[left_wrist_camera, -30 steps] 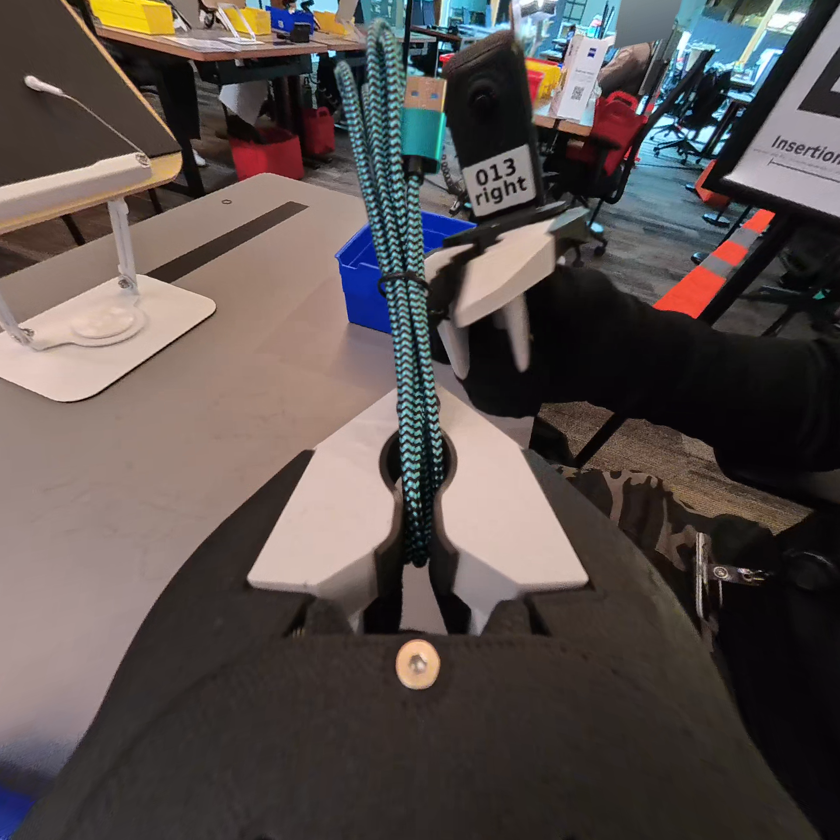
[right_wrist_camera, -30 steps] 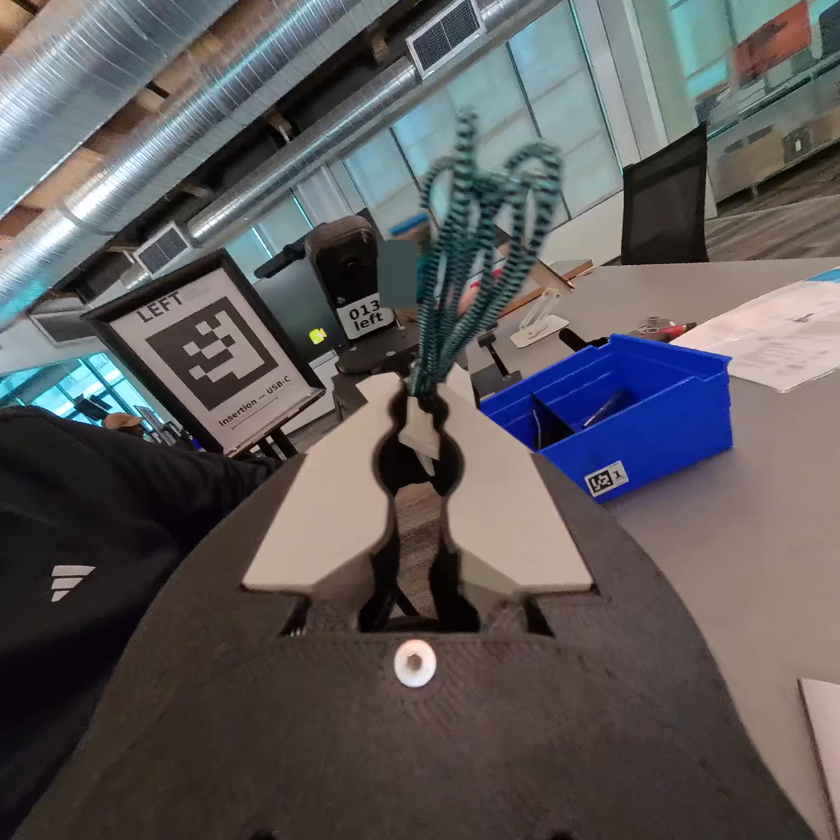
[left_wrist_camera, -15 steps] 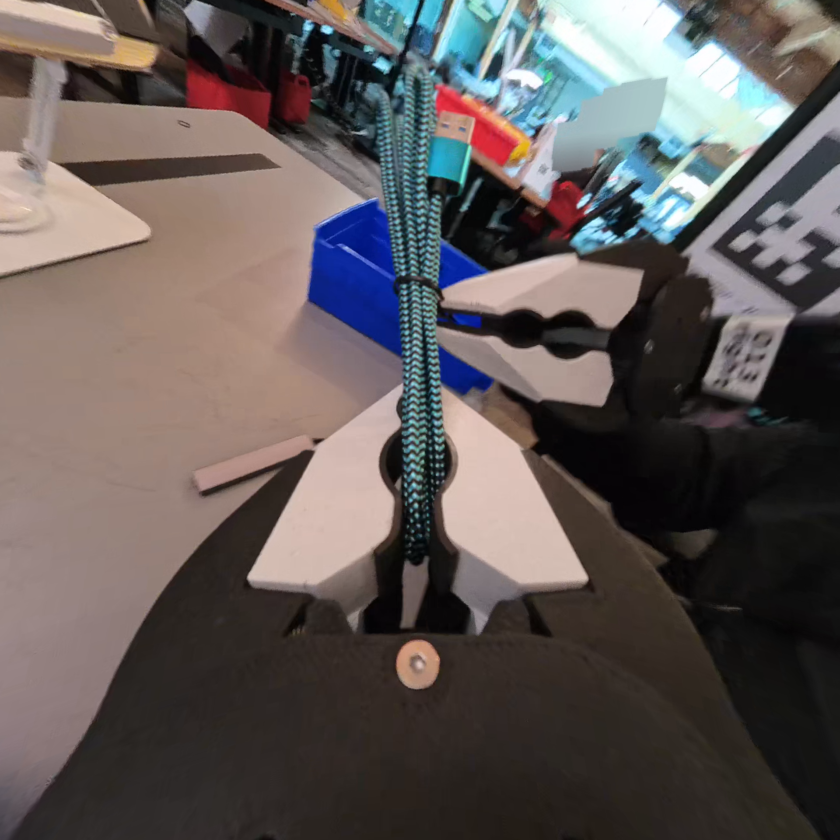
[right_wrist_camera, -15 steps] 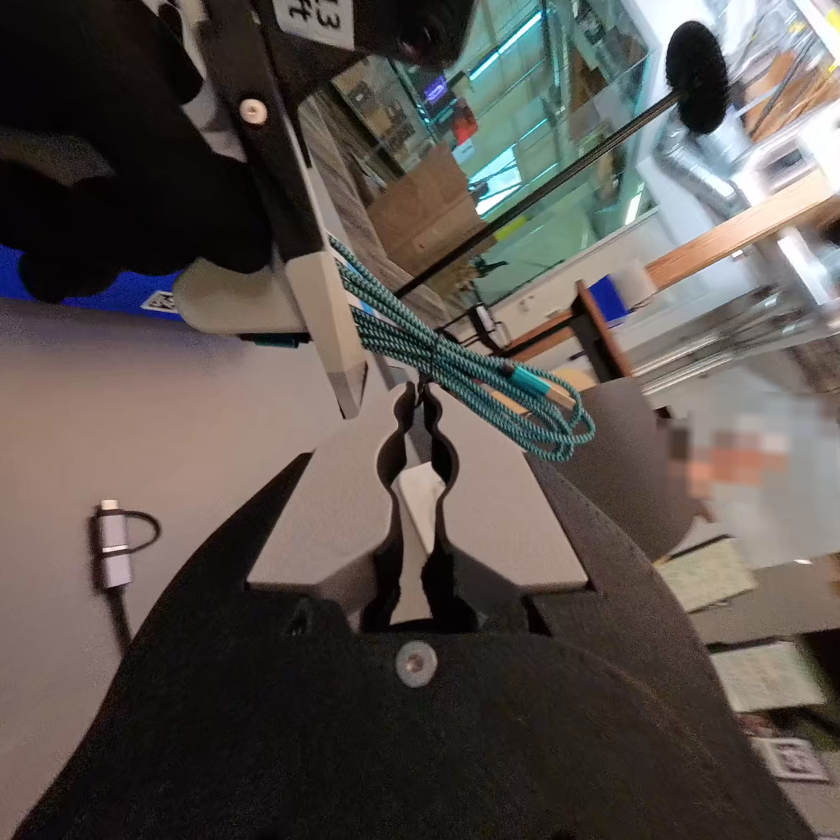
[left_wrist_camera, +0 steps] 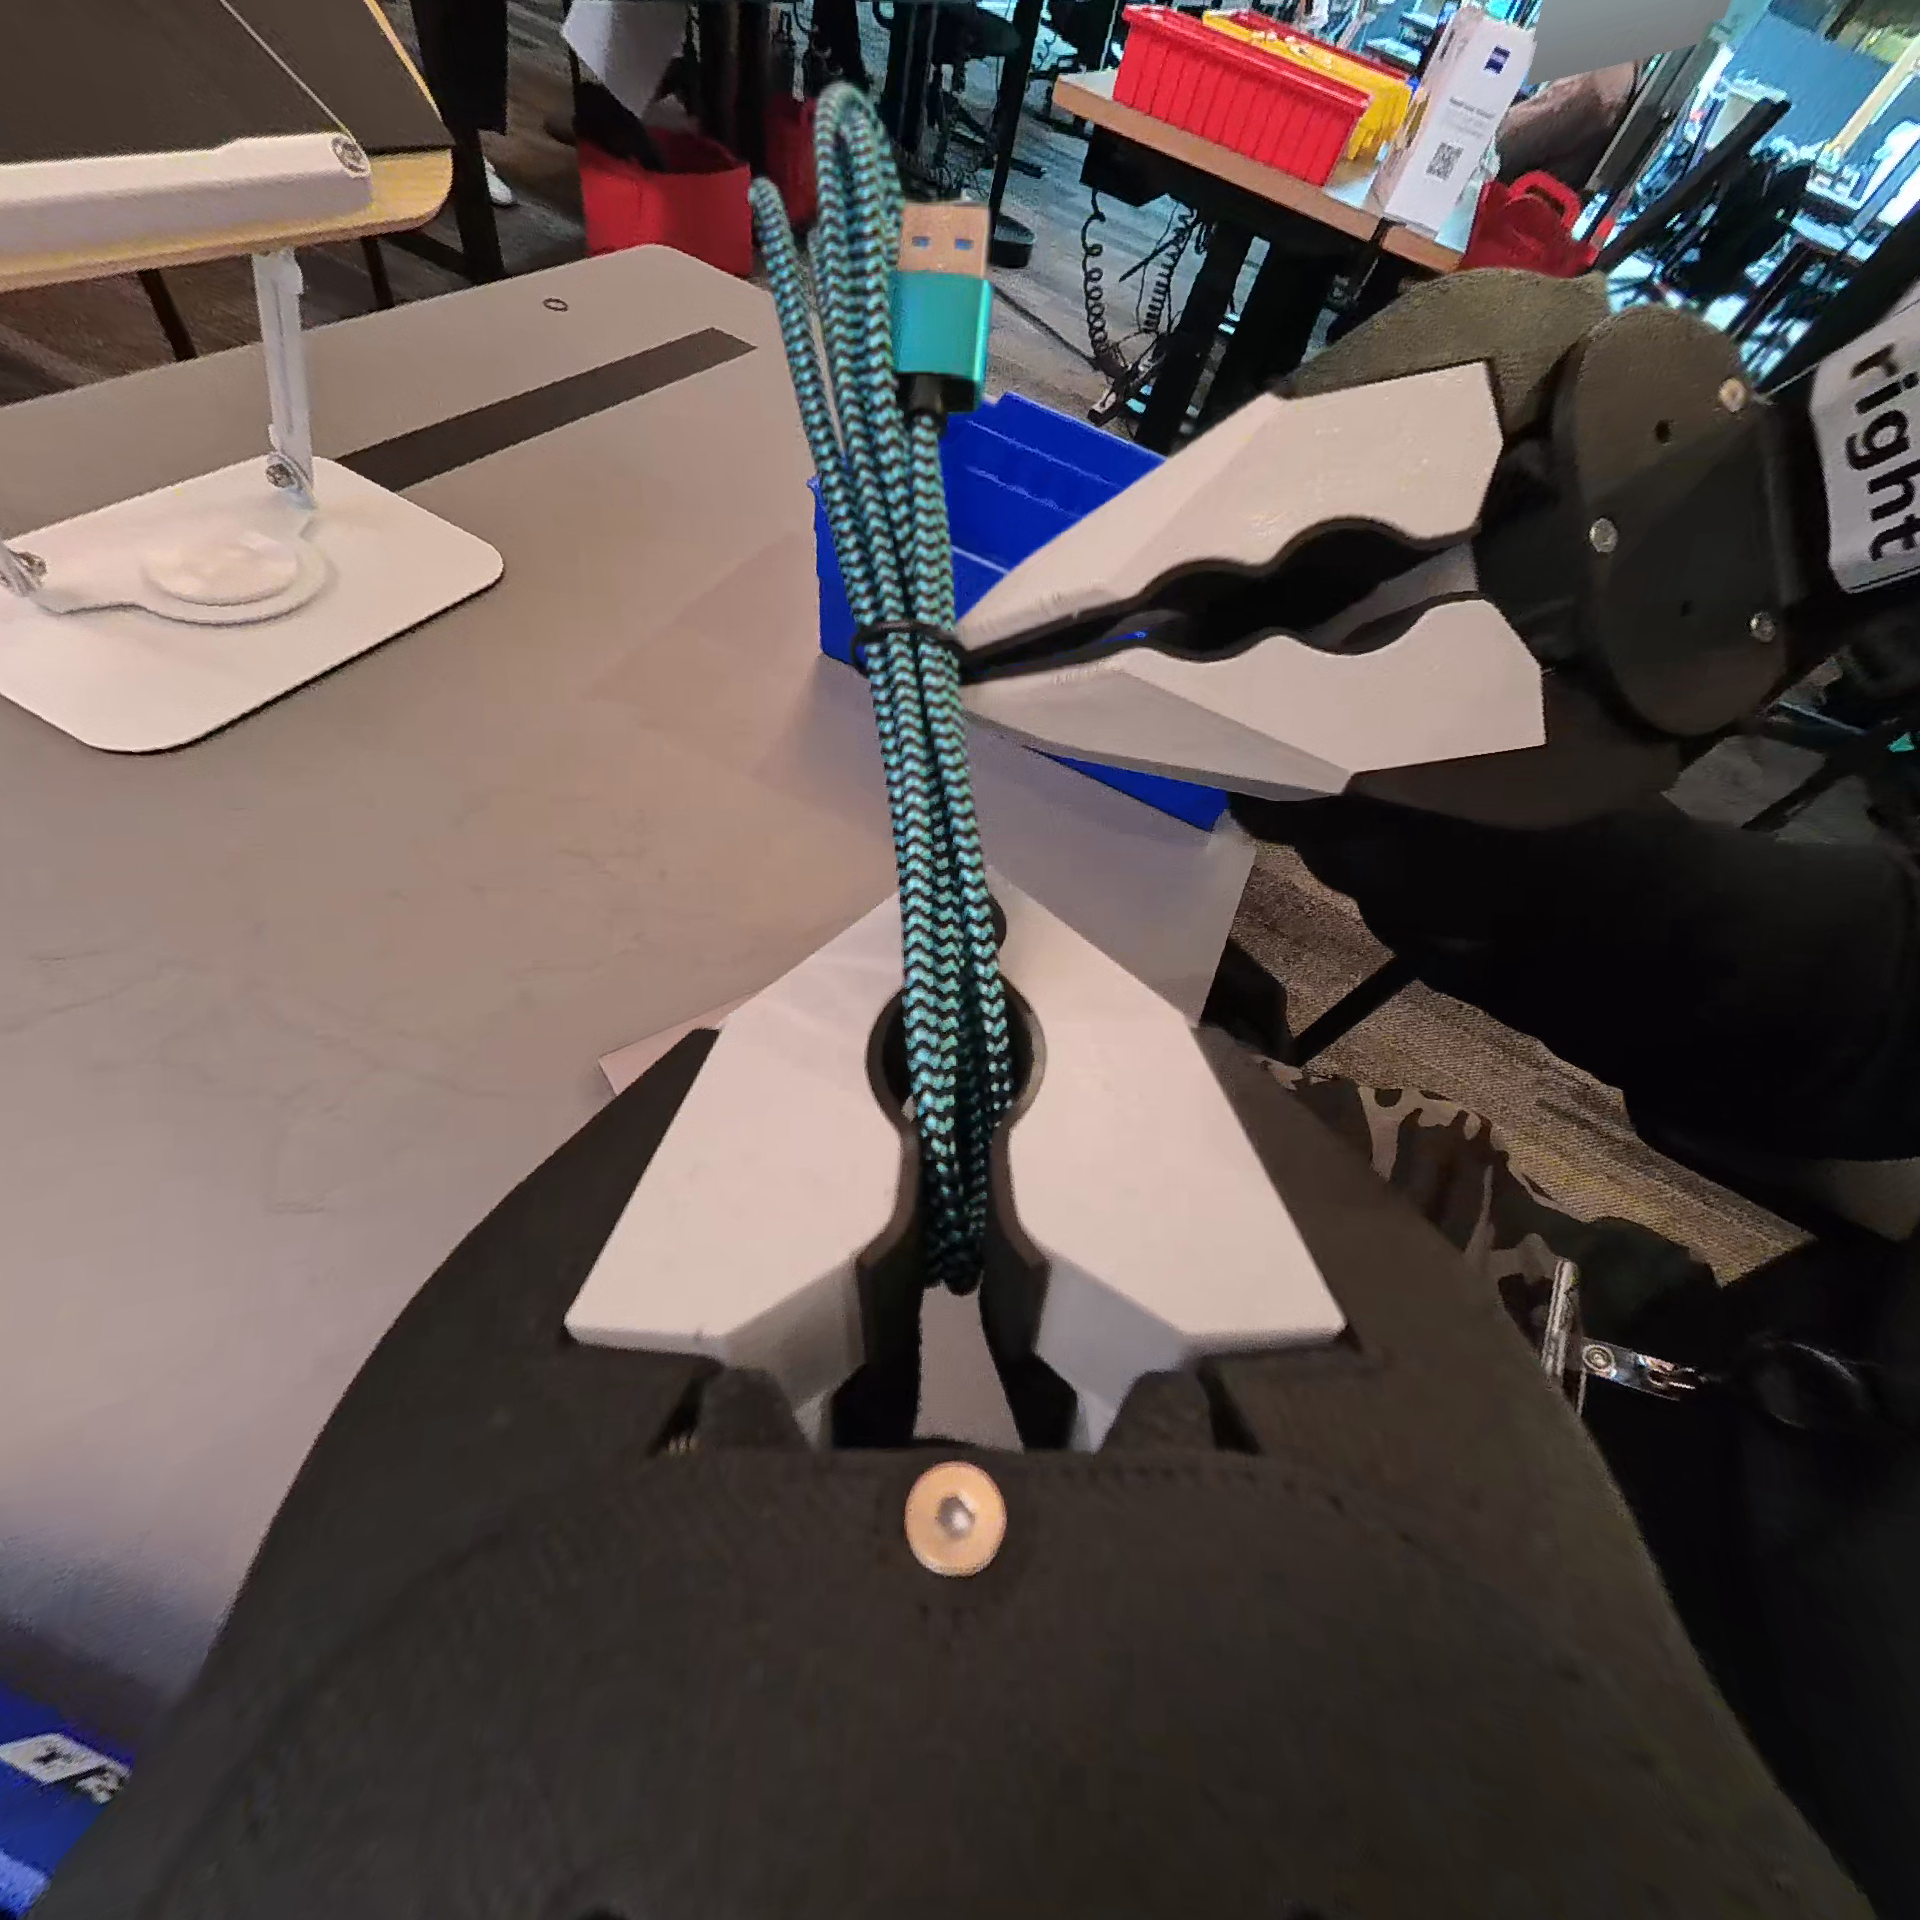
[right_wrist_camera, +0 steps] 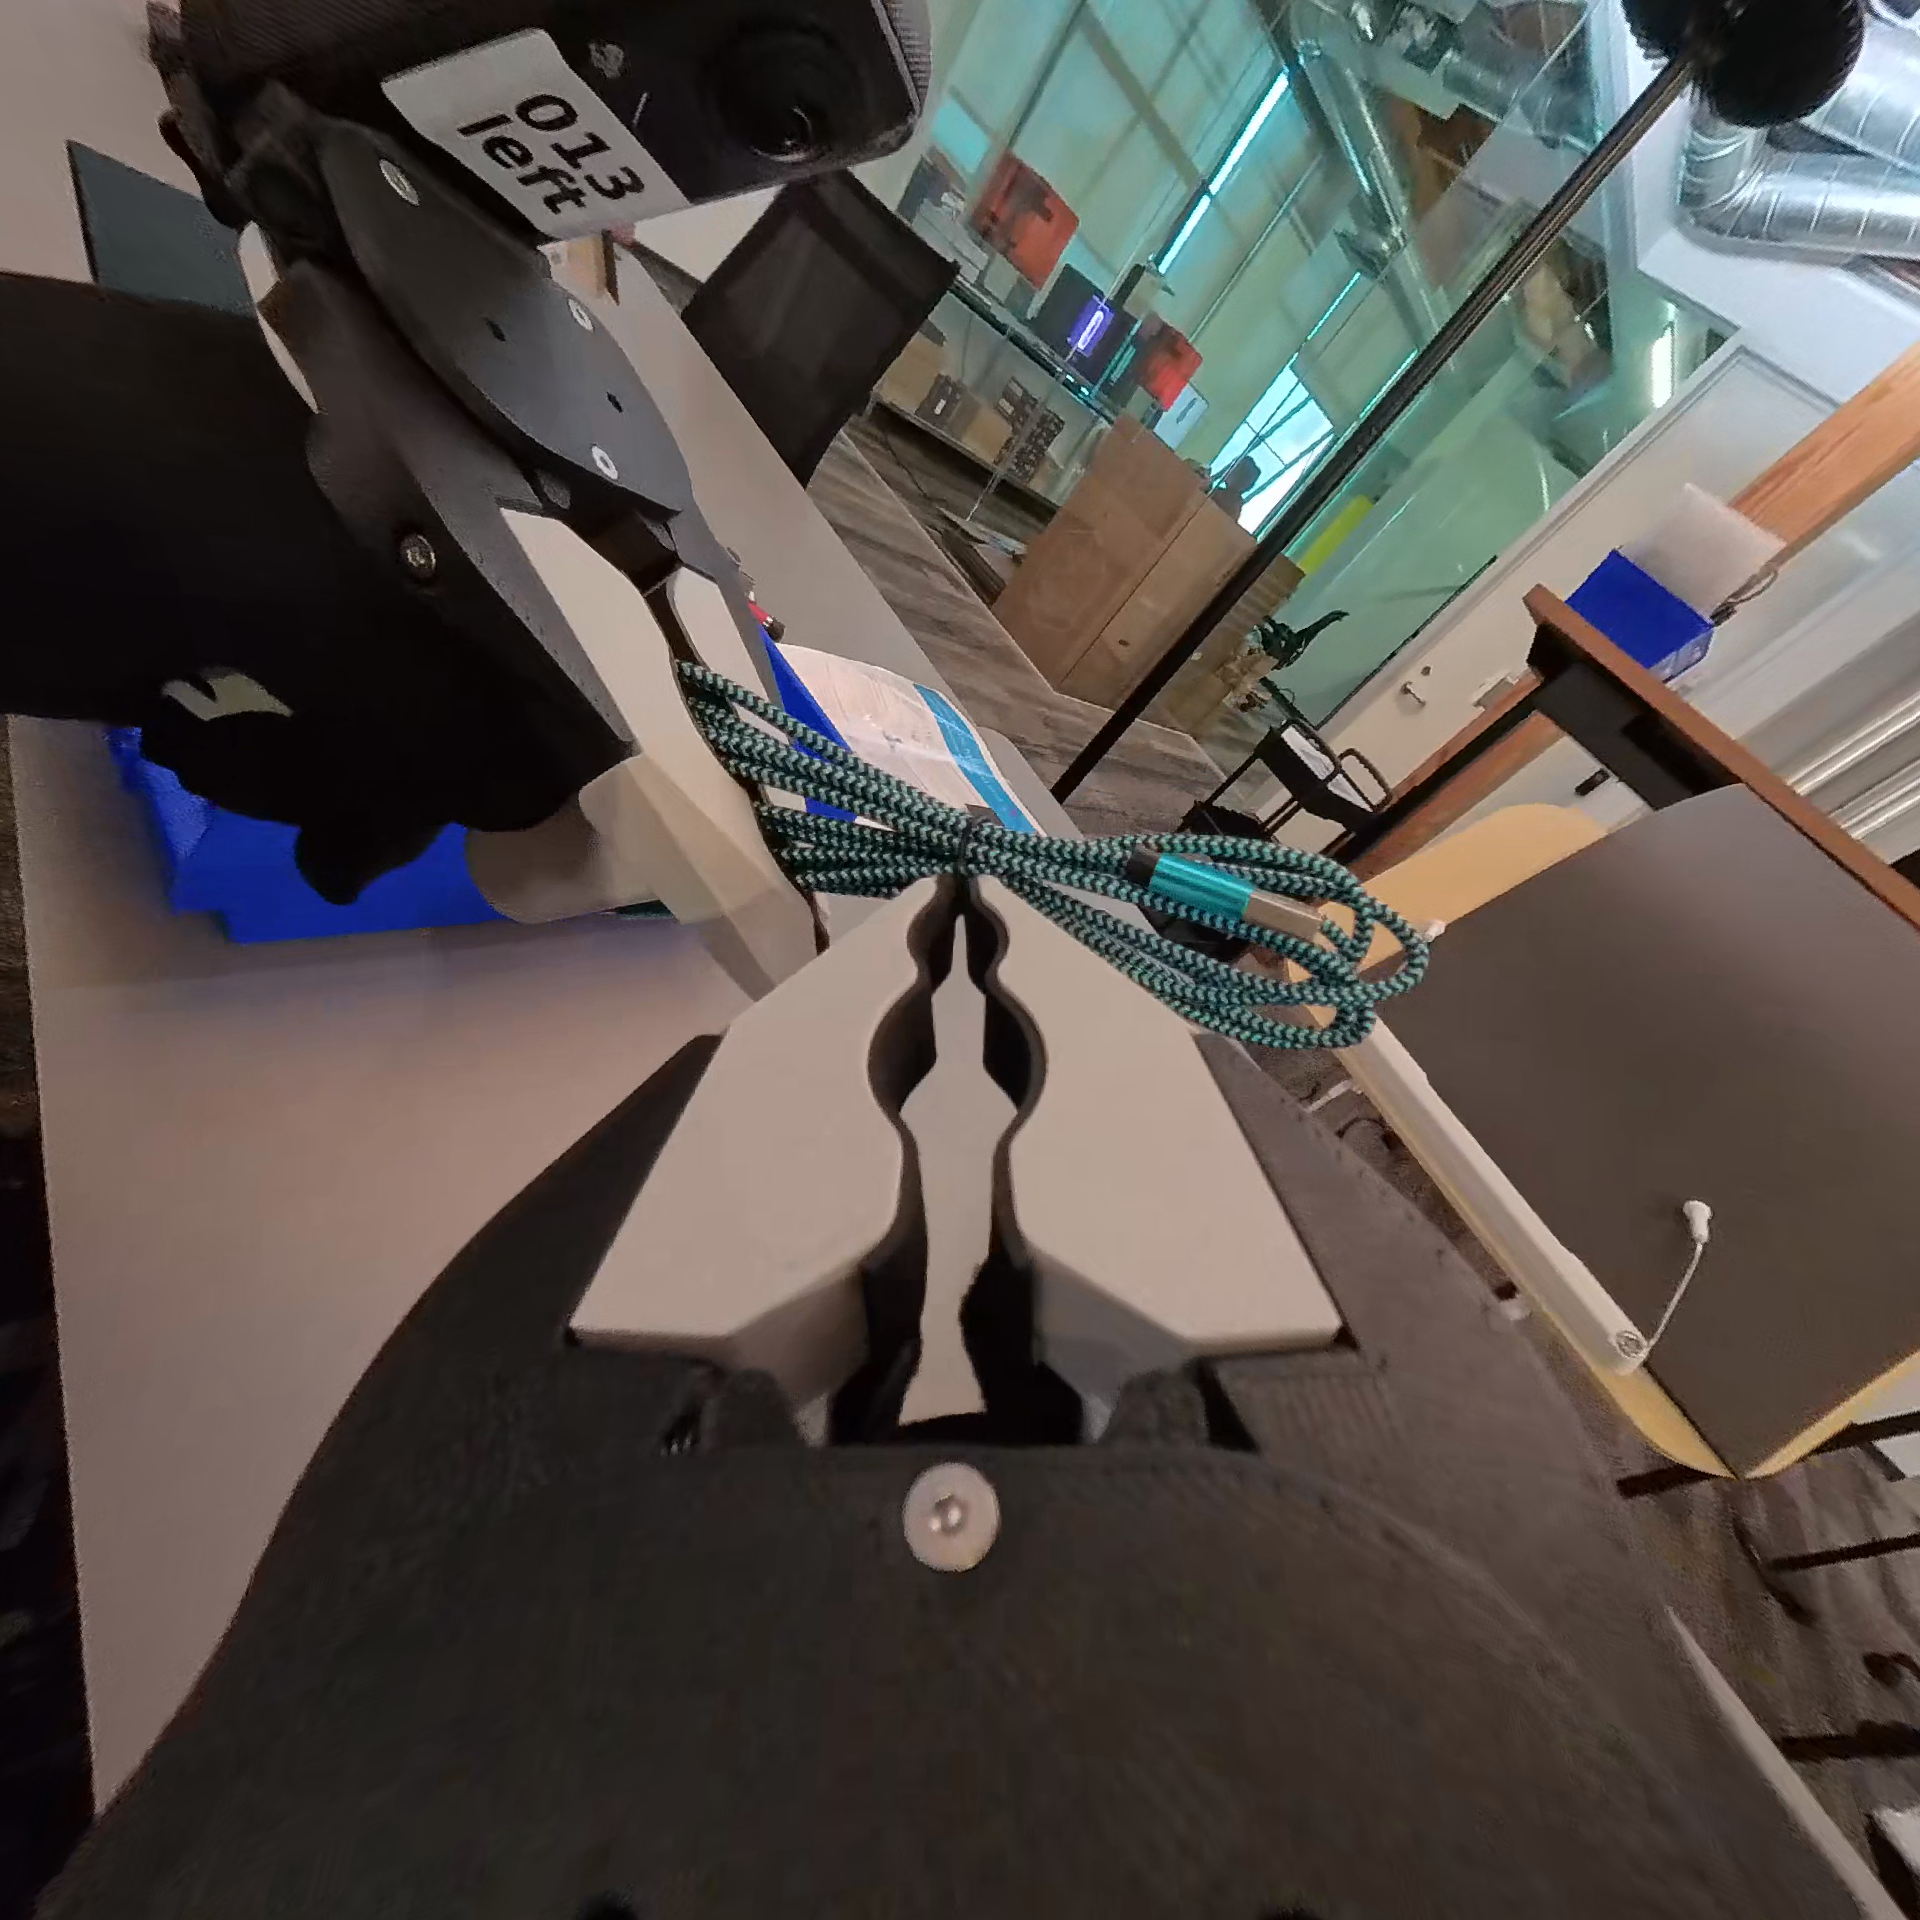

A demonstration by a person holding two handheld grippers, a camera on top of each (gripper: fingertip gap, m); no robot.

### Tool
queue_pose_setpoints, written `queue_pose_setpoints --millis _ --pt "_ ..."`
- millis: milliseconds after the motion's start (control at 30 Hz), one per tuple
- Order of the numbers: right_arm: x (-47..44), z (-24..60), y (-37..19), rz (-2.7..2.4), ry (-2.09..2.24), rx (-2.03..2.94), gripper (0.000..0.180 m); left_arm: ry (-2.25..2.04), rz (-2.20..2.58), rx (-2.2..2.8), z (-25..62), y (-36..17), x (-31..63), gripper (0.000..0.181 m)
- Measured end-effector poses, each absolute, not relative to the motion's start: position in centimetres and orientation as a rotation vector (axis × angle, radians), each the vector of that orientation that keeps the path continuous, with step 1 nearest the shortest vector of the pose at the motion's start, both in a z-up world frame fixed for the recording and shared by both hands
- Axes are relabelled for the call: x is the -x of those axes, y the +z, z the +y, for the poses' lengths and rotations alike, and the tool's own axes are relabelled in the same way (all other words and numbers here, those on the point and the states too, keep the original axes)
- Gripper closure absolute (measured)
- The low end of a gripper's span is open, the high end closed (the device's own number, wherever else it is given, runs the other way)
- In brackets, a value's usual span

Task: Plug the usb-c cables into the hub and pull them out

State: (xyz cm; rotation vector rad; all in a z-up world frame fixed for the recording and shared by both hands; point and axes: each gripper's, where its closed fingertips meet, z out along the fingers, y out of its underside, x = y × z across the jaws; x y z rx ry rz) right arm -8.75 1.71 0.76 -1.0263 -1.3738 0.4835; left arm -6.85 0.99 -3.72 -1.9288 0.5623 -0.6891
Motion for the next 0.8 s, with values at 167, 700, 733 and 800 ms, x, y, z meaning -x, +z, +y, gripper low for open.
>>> queue_pose_setpoints --millis 167,700,733,800 --pt "8.4 1.6 1.1 -1.361 0.602 1.072 0.180 -0.628 0.564 1.944 1.3 -4.1 7.4 0.181" --pt "-2.4 10.7 5.5 -1.184 0.583 1.366 0.180 -0.398 0.529 2.032 3.0 -5.5 14.0 0.181" --pt "-3.6 11.6 5.5 -1.170 0.548 1.377 0.180 -0.401 0.532 2.029 3.0 -5.5 13.7 0.181" --pt "-4.8 12.6 2.9 -1.251 0.539 1.514 0.180 -0.433 0.541 2.039 2.9 -5.7 13.3 0.181"
